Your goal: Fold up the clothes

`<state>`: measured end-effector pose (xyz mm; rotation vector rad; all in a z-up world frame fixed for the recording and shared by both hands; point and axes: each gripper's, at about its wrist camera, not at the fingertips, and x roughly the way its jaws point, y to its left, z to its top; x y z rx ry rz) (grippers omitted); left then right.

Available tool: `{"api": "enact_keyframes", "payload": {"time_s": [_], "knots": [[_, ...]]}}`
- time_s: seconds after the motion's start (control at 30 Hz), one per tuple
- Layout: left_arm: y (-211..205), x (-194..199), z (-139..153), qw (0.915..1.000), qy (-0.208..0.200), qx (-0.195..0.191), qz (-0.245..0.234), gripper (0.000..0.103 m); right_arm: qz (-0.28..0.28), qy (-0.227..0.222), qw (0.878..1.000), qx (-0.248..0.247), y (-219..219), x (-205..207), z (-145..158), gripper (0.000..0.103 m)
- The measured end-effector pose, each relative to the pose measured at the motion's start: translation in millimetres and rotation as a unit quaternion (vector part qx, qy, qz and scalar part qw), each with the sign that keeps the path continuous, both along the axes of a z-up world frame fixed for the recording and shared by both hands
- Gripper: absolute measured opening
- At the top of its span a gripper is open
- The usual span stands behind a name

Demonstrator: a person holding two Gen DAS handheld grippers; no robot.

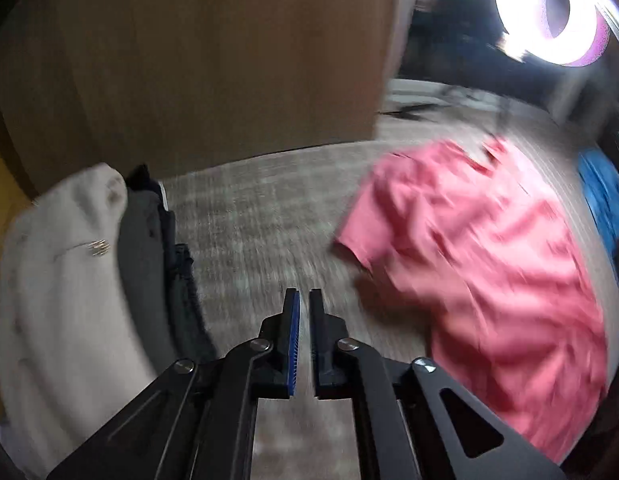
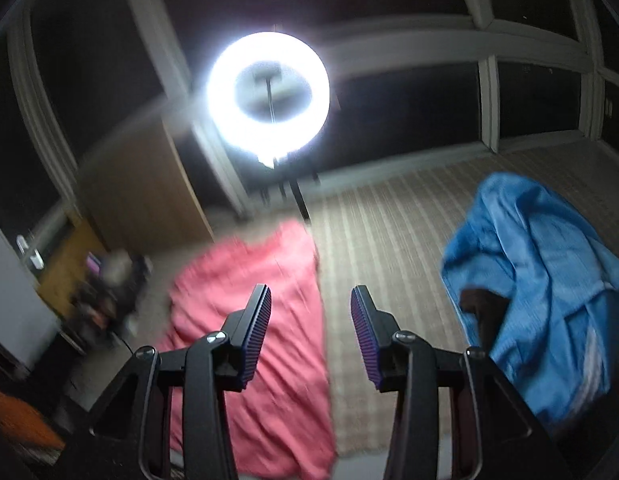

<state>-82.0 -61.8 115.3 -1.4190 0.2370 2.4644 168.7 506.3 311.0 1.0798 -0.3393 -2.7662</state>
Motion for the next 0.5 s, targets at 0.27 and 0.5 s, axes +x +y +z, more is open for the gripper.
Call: {"api": "enact_keyframes", "payload": {"time_s": [0.27,0.5], "knots": [[28.0,197.0,-4.5,0.9872,-0.021,-0.043,-0.152,0.027,0.054,-0.104,0.993,0.017,-32.5,31.6,-91.6,0.041],[91.8,305.0,-47.3,0.9748,-0.067,-0.049,-0.207,0.039,0.06,-0.113,0.991,-0.048,-4.5,42.6,-113.4,0.041]]}}
